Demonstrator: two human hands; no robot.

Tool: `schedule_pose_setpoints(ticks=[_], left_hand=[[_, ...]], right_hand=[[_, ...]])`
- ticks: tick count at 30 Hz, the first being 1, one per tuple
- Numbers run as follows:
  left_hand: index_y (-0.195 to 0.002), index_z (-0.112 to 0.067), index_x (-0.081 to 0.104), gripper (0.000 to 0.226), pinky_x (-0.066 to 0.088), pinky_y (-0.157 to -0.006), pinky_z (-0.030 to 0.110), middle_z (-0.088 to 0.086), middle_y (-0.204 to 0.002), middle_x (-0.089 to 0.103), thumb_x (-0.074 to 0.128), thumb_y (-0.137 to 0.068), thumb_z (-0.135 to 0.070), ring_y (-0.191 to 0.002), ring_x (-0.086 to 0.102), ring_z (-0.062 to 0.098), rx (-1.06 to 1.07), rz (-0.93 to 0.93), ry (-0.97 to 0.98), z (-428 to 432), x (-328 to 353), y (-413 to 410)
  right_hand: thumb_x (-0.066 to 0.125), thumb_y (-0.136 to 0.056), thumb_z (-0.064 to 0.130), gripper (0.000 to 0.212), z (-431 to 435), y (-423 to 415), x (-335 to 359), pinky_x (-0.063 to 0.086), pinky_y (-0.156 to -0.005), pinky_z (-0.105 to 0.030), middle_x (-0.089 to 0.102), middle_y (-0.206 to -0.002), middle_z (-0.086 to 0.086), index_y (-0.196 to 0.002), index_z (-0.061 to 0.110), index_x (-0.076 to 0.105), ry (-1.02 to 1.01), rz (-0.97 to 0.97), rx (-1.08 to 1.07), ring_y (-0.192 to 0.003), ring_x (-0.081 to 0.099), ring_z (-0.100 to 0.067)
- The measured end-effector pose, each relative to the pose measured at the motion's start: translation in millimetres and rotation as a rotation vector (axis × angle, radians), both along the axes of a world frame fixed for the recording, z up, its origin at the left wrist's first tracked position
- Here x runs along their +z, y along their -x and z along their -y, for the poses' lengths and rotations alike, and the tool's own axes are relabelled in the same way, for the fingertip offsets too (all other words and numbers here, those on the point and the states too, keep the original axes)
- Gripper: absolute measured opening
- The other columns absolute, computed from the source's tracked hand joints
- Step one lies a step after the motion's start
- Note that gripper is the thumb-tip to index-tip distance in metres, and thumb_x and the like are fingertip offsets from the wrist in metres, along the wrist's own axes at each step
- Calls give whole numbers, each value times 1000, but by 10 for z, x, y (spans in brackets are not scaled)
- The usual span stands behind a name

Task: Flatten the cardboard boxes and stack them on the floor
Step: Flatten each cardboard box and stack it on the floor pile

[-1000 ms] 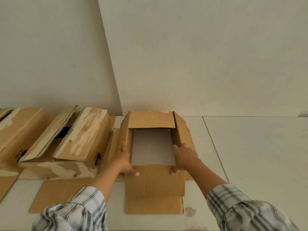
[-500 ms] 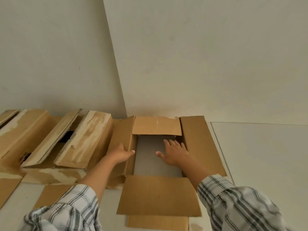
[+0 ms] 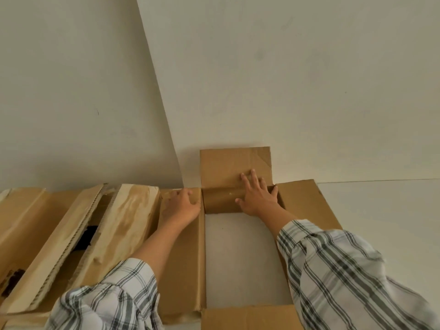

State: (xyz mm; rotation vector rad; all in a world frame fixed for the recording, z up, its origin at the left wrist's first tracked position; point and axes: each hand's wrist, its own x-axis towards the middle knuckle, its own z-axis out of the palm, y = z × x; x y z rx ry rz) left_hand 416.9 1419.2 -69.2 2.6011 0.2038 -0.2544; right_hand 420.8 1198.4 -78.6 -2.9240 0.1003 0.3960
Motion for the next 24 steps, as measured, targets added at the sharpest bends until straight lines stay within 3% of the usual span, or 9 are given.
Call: schedule_pose_setpoints(ticks=[5, 11, 15, 18, 22, 24], left_hand=[[-140, -27, 41, 49, 39, -106, 46, 6, -149, 33, 56, -95, -39, -138, 32, 32, 36, -8, -54, -92, -127, -114], [-150, -23, 30, 63, 35, -111, 48, 11, -157, 21, 57, -95, -39, -143, 26, 36, 69, -47, -13, -205, -215, -76], [-155, -20, 20, 73, 29, -115, 47, 11, -161, 17, 55, -95, -44, -146, 21, 35, 60, -104, -22, -256, -198, 31], [-157, -14, 10, 79, 24, -118, 44, 12, -163, 10, 51, -97, -46, -149, 15, 33, 59, -177, -52, -252, -141, 263], [-158, -14, 4, 86, 28, -116, 46, 15, -161, 15, 54, -95, -47, -146, 23, 36, 161, -191, -13, -305, -119, 595], [-156, -12, 10, 84, 36, -109, 46, 19, -154, 28, 58, -94, -42, -138, 34, 40, 252, -136, -14, -269, -31, 768]], right_hand=[[49, -96, 52, 89, -22, -87, -242, 0, -115, -66, -17, -164, -2, -156, 30, -13, 70, -35, 3, -149, -17, -32], [45, -96, 57, 85, 14, -20, -187, -6, -113, -69, -13, -165, -3, -156, 31, -9, 93, 32, 0, -151, -12, -31], [37, -97, 58, 78, 255, 337, -132, -7, -109, -72, -15, -164, -5, -156, 31, -6, 108, 190, -187, -151, -9, -31], [36, -97, 56, 76, 612, 674, -39, -5, -109, -73, -17, -164, -6, -156, 31, -5, 71, 206, -395, -151, -9, -33], [39, -95, 54, 75, 1122, 1133, 52, 15, -110, -72, -5, -165, -6, -154, 33, -2, -37, 89, -573, -146, 18, -42], [37, -94, 56, 74, 1343, 1338, 64, 36, -105, -61, 21, -159, -12, -152, 35, -4, -134, 48, -592, -130, 45, -42]])
